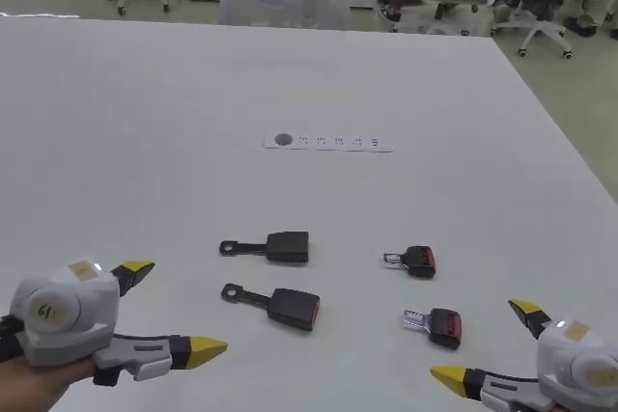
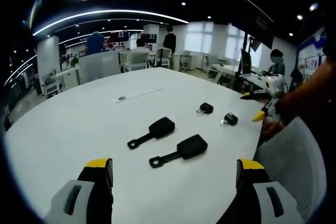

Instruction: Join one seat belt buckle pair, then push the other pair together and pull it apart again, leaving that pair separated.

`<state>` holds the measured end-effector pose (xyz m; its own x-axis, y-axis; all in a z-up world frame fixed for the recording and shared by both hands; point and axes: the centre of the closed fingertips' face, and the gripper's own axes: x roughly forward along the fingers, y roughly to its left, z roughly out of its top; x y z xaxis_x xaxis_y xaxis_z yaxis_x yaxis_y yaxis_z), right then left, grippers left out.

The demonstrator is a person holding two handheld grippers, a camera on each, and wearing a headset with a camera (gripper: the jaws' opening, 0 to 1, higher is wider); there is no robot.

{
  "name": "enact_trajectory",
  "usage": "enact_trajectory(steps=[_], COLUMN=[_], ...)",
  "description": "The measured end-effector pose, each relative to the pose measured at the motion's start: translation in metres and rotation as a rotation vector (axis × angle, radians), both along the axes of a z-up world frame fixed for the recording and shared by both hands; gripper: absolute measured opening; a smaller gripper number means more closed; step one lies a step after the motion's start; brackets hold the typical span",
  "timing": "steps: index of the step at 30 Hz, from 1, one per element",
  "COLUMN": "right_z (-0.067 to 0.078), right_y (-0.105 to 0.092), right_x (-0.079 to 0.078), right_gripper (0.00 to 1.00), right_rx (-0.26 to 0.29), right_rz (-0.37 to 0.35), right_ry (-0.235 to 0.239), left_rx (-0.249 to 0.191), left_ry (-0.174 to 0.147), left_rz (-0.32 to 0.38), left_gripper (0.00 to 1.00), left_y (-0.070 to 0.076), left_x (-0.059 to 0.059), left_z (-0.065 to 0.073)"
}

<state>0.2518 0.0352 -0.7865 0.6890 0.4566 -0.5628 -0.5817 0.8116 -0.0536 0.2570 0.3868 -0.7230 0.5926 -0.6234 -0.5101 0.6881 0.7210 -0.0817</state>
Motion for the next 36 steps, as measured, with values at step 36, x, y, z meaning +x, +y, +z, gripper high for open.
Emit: enact_trajectory(steps=[36], right_z=[0.0046], right_y=[0.007], right_x=[0.0096], right_gripper=[1.0], right_rx=[-0.02], right_rz=[0.055], right_ry=[0.009], left_rx=[0.023], left_ry=[-0.023], left_rz=[-0.065], left_gripper=[1.0], left_y=[-0.0033], left_x=[-0.0003], left_z=[0.0014])
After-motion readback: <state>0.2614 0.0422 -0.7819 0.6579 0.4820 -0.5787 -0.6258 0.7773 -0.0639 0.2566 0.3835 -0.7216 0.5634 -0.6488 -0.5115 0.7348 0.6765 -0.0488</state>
